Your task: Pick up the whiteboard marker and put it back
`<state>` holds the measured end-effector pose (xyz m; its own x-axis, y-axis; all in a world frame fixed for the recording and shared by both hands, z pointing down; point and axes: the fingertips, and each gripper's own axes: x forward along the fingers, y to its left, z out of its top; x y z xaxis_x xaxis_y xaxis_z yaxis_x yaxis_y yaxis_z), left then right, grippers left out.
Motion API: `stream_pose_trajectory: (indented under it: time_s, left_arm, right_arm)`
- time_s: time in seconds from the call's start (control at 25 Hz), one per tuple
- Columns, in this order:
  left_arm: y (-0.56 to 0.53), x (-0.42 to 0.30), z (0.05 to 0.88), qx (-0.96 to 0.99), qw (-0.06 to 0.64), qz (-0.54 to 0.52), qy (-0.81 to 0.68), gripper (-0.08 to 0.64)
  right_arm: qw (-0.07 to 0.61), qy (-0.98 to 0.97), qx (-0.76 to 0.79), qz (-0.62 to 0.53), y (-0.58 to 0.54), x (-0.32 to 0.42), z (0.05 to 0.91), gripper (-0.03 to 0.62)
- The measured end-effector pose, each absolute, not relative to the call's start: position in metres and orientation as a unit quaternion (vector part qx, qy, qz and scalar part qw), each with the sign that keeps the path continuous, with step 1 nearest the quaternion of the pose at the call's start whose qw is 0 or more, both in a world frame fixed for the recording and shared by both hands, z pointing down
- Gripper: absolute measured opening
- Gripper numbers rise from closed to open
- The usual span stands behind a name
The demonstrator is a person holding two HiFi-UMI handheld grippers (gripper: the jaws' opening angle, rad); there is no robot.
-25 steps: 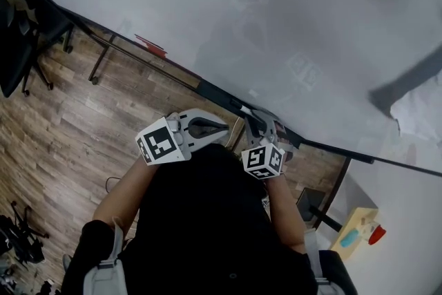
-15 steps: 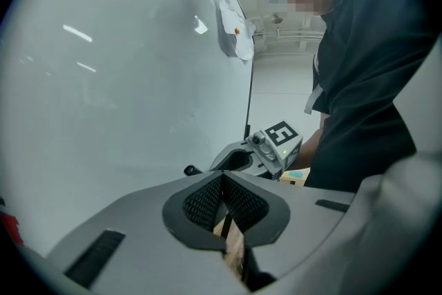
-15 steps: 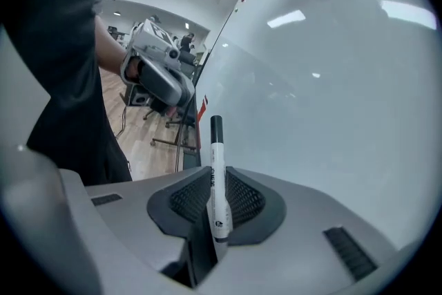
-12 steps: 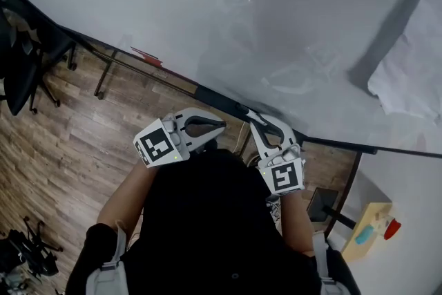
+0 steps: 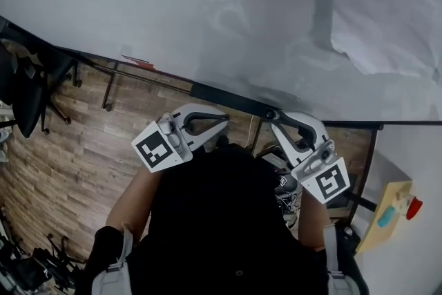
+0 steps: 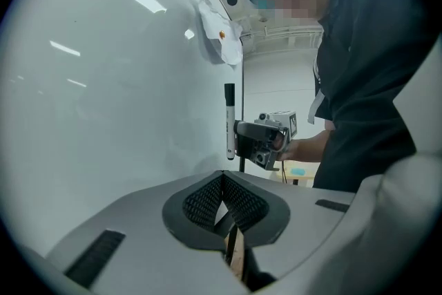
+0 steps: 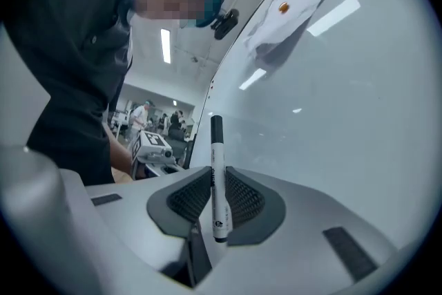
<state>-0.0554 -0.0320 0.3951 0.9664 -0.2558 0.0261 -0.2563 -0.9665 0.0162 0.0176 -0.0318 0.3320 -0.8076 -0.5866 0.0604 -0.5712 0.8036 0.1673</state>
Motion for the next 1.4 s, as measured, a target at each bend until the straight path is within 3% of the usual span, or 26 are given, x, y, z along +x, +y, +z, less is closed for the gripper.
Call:
stream_pose_trajectory:
  time_s: [0.24, 0.76, 1.16, 1.4]
  left_arm:
    - [-0.032, -0.048, 0.361, 0.990, 0.014, -0.023, -0.139, 0.012]
    - [-0.028, -0.004, 0.323, 0.990, 0.009, -0.043, -0.137, 0.012]
    - [-0.016, 0.032, 0.324, 0.988, 0.020, -0.037, -0.148, 0.012]
    - [-0.005, 0.021, 0.341, 0.983, 0.042, -0.021, -0.179, 0.012]
  right_arm:
    - [-0.066, -0.959, 0.272, -0.037, -0.016, 0.045, 0.290, 0.072]
    - [-0.174, -0.967, 0.182, 0.026, 0.020, 0.094, 0.287, 0.072]
    - [-0.231, -0.960, 0.125, 0.091, 0.019, 0.126, 0.304, 0.072]
    - [-0.222, -0.964, 0.092, 0.115, 0.013, 0.107, 0.319, 0.072]
